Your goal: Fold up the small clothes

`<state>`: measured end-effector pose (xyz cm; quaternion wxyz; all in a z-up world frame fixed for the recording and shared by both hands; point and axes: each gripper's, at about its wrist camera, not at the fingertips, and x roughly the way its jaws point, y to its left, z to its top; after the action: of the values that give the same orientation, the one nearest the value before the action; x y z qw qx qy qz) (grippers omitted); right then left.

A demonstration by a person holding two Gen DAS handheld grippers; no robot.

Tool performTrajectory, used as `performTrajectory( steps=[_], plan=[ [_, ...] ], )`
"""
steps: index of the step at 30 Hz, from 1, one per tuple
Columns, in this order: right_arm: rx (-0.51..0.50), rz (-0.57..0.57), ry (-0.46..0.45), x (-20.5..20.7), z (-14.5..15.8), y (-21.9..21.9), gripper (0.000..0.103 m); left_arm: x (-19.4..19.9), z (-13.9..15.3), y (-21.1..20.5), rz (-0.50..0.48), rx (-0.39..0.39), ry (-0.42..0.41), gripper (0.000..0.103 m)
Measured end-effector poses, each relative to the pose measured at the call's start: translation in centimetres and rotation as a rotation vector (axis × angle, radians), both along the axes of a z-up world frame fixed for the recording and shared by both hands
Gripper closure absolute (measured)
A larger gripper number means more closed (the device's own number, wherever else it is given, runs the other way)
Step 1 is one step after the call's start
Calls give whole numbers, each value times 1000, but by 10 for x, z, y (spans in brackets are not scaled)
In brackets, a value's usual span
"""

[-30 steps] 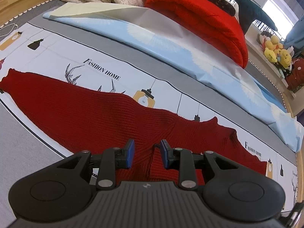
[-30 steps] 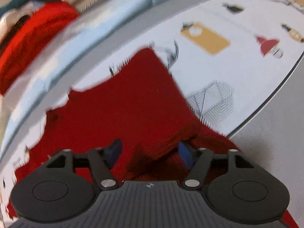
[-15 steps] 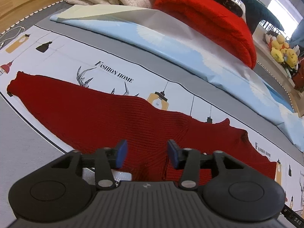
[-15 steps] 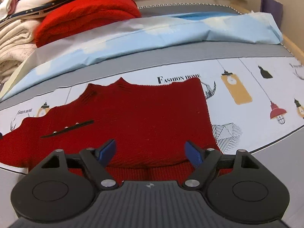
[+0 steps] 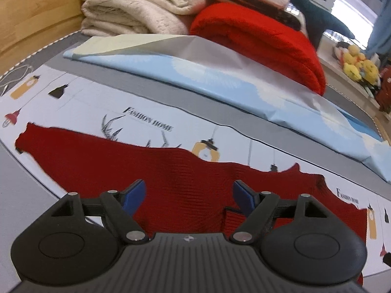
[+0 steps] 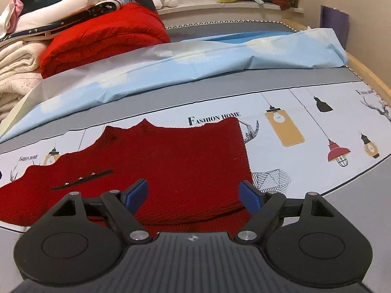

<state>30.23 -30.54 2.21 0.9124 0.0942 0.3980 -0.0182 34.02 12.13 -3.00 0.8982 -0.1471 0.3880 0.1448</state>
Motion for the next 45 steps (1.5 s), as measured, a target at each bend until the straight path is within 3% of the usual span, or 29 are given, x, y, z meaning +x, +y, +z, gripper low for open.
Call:
performTrajectory(
  steps=[5,9,11,16,20,24,27,29,30,33,37,42,45],
  plan=[
    [13,-12,1,3,1,0,21,1,-3,11,30,-62,6,20],
    [26,1,10,4,1,2,21,2,-6,13,37,-21,32,23],
    [32,9,18,6,0,4,21,1,-8,19,48,-32,44,28],
    [24,42,20,9,1,15,21,-6,-4,41,88,-62,43,61],
    [37,52,18,13,4,21,21,-14,30,63,75,-121,-22,63],
    [46,49,11,17,8,26,21,-11,48,85,75,-14,-67,62],
    [49,59,12,20,8,29,21,-11,25,116,142,34,-29,62],
    [50,60,13,21,8,31,21,-15,0,139,204,38,14,69],
    [50,60,14,21,8,32,21,-16,-11,148,231,31,49,78],
    [42,61,17,22,6,33,21,-20,-35,178,306,-35,98,79],
    [36,63,22,23,4,35,21,-23,-45,199,333,-63,83,79],
    [36,69,29,23,2,38,21,-30,-59,231,370,-214,41,77],
    [36,76,30,23,1,39,21,-43,-74,255,463,-306,34,77]
  ],
)
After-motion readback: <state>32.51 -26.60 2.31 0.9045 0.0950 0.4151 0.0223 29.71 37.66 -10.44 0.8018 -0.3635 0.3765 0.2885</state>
